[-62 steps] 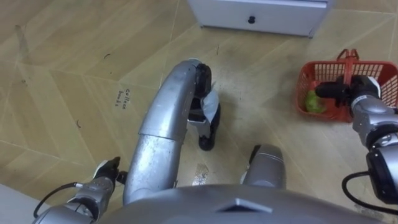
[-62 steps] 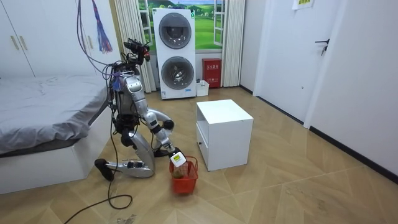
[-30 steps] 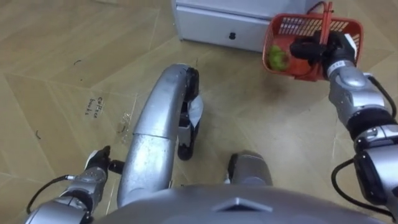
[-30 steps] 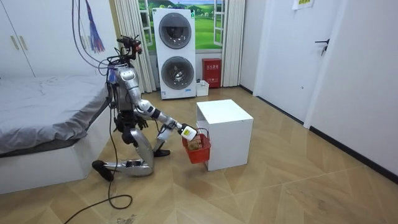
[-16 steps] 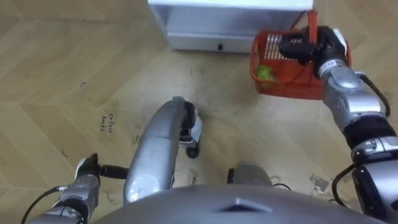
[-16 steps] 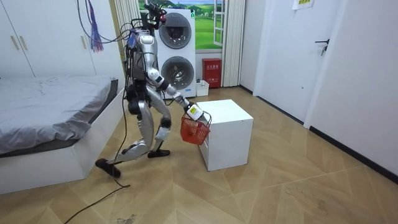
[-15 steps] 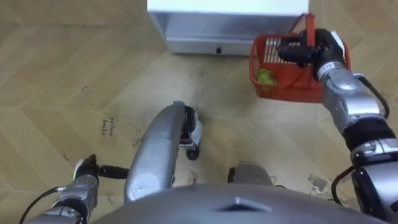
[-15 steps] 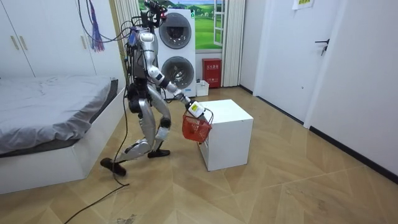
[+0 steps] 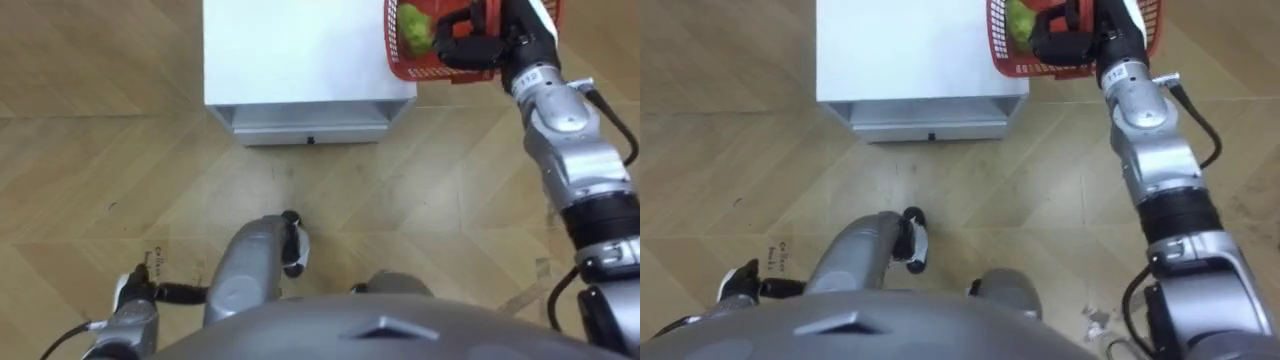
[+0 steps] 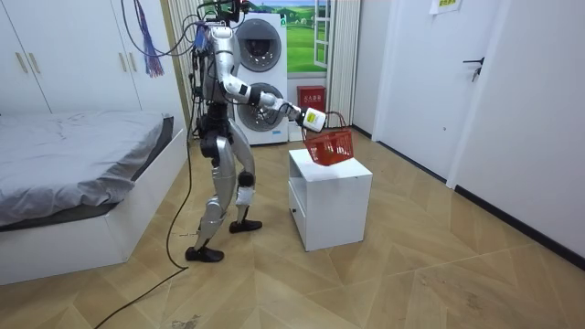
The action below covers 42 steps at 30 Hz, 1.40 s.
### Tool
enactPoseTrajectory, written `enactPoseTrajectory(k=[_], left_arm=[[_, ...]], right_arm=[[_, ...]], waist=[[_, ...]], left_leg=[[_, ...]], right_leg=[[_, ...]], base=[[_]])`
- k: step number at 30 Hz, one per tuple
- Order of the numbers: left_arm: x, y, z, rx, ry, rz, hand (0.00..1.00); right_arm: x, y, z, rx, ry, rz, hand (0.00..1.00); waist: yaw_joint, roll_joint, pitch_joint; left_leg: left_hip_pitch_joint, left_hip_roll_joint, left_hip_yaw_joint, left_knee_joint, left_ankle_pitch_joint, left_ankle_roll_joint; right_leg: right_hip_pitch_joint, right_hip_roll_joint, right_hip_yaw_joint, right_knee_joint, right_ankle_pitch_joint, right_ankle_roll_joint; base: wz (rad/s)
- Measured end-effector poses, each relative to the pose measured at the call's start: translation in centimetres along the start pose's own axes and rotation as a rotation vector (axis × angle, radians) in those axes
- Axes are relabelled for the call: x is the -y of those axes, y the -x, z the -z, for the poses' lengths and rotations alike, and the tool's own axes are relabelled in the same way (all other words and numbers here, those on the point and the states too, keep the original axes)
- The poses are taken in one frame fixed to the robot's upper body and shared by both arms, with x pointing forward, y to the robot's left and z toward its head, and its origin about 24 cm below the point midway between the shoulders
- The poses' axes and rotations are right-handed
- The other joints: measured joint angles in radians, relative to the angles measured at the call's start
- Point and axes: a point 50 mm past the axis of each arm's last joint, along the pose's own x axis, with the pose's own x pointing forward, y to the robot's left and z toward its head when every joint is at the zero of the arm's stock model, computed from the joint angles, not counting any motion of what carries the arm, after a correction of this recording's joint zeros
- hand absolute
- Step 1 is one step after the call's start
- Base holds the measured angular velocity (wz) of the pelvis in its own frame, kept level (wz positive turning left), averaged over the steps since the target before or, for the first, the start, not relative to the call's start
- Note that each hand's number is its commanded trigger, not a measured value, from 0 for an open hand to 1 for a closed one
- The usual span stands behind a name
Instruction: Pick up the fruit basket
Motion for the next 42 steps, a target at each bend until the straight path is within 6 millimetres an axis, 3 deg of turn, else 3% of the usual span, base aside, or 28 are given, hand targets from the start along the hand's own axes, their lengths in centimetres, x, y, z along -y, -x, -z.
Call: enactPoseTrajectory(k=[4,9,16,19,26,32,37,42], left_arm=[[-0.6,-0.1,0.1,-0.017,0.028,-0.013,0.00],[-1.0,-0.1,0.3,-0.022,0.057,-0.027,0.00],[-1.0,-0.1,0.6,-0.046,0.042,-0.006,0.00],[-0.9,0.0,0.9,-0.061,-0.004,0.006,0.00],[-0.9,0.0,1.1,-0.072,-0.049,0.015,0.00],[-1.0,0.0,1.1,-0.075,-0.100,0.014,0.00],[-0.8,0.1,1.1,-0.078,-0.123,0.033,0.00],[-0.5,0.1,1.4,-0.085,-0.134,0.076,0.00]], right_arm=[[-0.2,0.2,-2.8,0.117,0.032,-0.025,1.00],[-0.3,0.3,-3.2,0.122,0.035,-0.053,1.00],[-0.7,0.3,-3.0,0.088,0.032,-0.122,1.00],[-0.8,0.3,-2.8,0.067,0.032,-0.137,1.00],[-1.0,0.1,-2.0,0.025,0.003,-0.151,1.00],[-1.9,-0.5,-0.3,-0.055,-0.027,-0.173,1.00],[-2.5,-0.6,3.1,-0.215,-0.037,-0.180,1.00],[-2.7,-0.6,4.9,-0.304,-0.053,-0.196,1.00]], waist=[[0.013,-0.007,0.0025],[0.014,-0.017,0.0033],[0.043,-0.020,0.0014],[0.075,-0.018,0.0021],[0.107,-0.008,0.0049],[0.147,-0.006,0.0047],[0.181,-0.007,0.0049],[0.195,-0.007,0.0061]], left_leg=[[0.062,-0.001,-0.012,-0.034,0.008,-0.013],[0.122,0.004,-0.017,-0.083,0.029,-0.044],[0.131,0.012,-0.044,-0.107,0.064,-0.048],[0.129,0.015,-0.047,-0.125,0.075,-0.045],[0.107,0.010,-0.068,-0.121,0.087,-0.039],[0.088,0.003,-0.083,-0.122,0.093,-0.038],[0.055,-0.006,-0.110,-0.122,0.101,-0.040],[0.022,-0.013,-0.117,-0.119,0.102,-0.038]], right_leg=[[0.082,0.012,-0.058,-0.081,0.027,-0.011],[0.137,0.034,-0.081,-0.109,0.046,-0.033],[0.145,0.051,-0.108,-0.105,0.055,-0.049],[0.134,0.052,-0.111,-0.101,0.056,-0.052],[0.121,0.050,-0.150,-0.089,0.057,-0.051],[0.110,0.048,-0.173,-0.085,0.057,-0.051],[0.095,0.045,-0.227,-0.084,0.057,-0.050],[0.071,0.034,-0.241,-0.069,0.056,-0.049]], base=[[-0.11],[0.02],[0.10],[0.02],[0.11],[0.09],[0.16],[0.09]])
